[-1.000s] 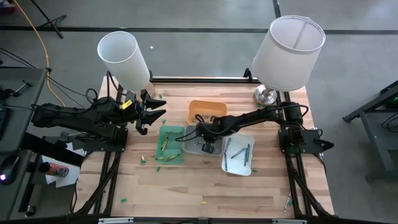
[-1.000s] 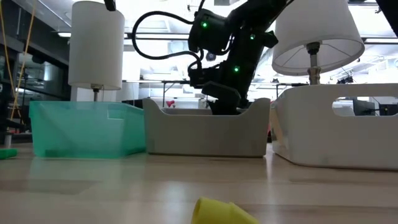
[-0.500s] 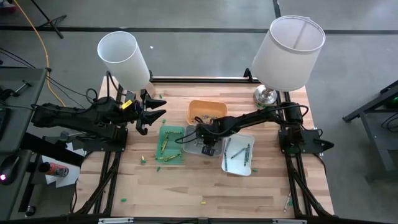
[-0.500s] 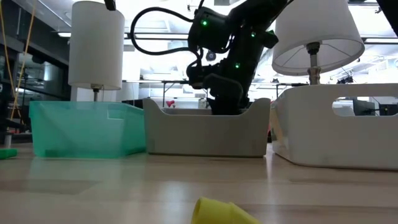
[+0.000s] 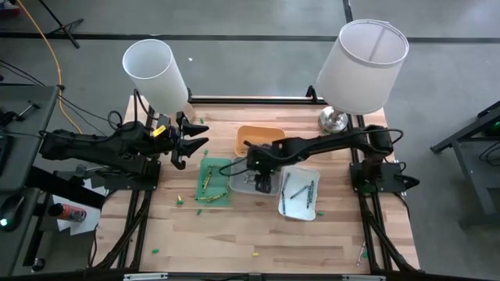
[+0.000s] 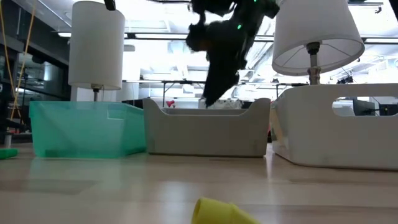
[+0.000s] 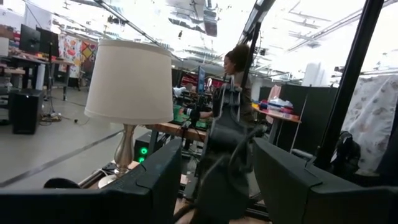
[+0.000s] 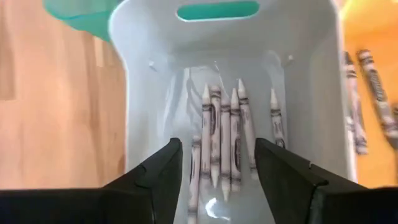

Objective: Sort crayons
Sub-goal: Put the white crayon into the gray bin

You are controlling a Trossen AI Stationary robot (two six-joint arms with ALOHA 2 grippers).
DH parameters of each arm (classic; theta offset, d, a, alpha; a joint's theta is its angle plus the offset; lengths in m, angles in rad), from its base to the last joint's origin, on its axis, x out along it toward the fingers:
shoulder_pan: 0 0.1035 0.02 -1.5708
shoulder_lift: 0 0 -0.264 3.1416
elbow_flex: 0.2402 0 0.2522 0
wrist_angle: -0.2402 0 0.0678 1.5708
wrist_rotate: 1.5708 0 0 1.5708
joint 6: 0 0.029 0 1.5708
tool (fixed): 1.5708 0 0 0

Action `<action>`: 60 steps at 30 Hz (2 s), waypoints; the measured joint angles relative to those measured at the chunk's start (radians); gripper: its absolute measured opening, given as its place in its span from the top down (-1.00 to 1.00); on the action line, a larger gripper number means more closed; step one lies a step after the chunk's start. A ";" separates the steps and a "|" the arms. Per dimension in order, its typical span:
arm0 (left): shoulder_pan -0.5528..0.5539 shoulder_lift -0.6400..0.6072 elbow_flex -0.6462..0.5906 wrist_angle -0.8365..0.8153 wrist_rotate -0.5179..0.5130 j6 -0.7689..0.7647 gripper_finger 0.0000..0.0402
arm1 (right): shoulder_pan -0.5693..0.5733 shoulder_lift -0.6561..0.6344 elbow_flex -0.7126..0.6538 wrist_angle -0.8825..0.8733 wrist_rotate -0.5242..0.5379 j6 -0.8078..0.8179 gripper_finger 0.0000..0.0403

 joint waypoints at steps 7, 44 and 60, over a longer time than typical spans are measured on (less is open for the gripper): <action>0.000 0.000 0.000 -0.003 0.000 0.010 0.09 | 0.000 -0.121 0.000 -0.176 0.011 -0.010 0.03; 0.000 0.000 0.000 -0.051 -0.056 -0.020 0.09 | 0.171 -0.890 -0.610 0.297 0.036 0.548 0.03; 0.000 0.000 0.000 -0.137 -0.056 -0.046 0.09 | 0.751 -0.591 -0.608 0.377 -0.375 1.194 0.88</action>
